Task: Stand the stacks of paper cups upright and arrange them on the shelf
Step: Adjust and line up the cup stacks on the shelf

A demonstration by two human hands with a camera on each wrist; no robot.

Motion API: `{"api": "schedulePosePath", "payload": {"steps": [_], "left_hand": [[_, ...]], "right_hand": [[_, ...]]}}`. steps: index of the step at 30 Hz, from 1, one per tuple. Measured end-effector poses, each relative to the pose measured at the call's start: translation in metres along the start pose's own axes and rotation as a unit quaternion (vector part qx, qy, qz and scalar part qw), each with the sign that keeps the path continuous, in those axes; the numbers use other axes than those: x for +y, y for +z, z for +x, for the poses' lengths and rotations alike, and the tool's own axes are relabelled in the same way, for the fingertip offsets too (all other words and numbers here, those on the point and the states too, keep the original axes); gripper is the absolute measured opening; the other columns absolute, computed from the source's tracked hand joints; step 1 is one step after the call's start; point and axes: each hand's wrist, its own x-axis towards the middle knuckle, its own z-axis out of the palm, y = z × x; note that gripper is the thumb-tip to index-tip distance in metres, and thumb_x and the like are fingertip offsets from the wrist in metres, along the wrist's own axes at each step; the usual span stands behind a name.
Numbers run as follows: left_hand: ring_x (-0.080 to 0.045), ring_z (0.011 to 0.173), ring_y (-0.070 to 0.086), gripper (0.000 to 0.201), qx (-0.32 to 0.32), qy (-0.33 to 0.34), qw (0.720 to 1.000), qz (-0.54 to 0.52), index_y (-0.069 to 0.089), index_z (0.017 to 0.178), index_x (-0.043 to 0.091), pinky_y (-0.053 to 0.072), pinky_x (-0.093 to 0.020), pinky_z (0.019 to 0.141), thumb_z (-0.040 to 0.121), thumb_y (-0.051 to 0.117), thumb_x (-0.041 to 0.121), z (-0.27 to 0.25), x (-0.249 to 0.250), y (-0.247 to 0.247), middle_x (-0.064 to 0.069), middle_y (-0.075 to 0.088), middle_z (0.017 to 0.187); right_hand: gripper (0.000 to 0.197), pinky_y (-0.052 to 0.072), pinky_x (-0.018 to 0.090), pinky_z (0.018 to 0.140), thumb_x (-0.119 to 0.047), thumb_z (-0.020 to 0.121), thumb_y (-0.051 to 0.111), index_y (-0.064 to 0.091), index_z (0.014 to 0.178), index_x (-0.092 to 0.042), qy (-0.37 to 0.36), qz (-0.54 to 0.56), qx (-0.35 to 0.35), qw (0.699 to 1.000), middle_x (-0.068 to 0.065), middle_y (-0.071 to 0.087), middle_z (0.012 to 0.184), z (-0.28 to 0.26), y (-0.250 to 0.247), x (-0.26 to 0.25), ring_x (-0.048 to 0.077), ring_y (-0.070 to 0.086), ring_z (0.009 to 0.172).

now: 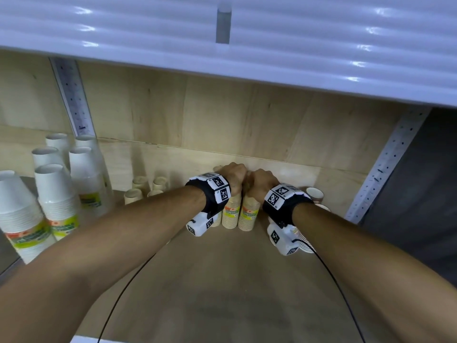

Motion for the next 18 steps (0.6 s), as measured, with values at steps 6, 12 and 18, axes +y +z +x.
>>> {"api": "schedulePosePath", "payload": {"steps": [6, 12, 18], "left_hand": [[-0.031, 0.102, 0.063, 0.022, 0.002, 0.004, 1.000, 0.006, 0.067, 0.111, 0.009, 0.048, -0.034, 0.079, 0.092, 0.055, 0.009, 0.000, -0.001, 0.000, -0.012, 0.066, 0.112], [-0.029, 0.096, 0.065, 0.018, -0.001, 0.014, 1.000, -0.019, 0.070, 0.101, 0.010, 0.056, -0.036, 0.077, 0.085, 0.060, 0.009, -0.004, -0.009, -0.009, -0.010, 0.067, 0.103], [-0.022, 0.106, 0.060, 0.031, 0.021, 0.001, 0.999, -0.029, 0.068, 0.115, 0.013, 0.053, -0.032, 0.089, 0.086, 0.070, 0.022, -0.017, -0.026, -0.032, -0.002, 0.063, 0.118]], "right_hand": [[0.016, 0.049, 0.030, 0.068, -0.023, 0.085, 0.060, 0.066, 0.098, -0.016, 0.007, 0.007, -0.012, 1.000, 0.006, 0.067, 0.097, -0.001, -0.004, -0.001, 0.025, 0.065, 0.087], [0.022, 0.048, 0.029, 0.068, -0.030, 0.075, 0.064, 0.064, 0.093, -0.017, 0.021, 0.015, -0.009, 1.000, 0.006, 0.066, 0.099, -0.005, -0.015, -0.003, 0.026, 0.064, 0.087], [0.035, 0.049, 0.032, 0.074, -0.038, 0.077, 0.058, 0.061, 0.103, -0.015, 0.009, 0.001, 0.019, 1.000, 0.007, 0.060, 0.105, -0.015, -0.027, -0.015, 0.028, 0.060, 0.090]]}}
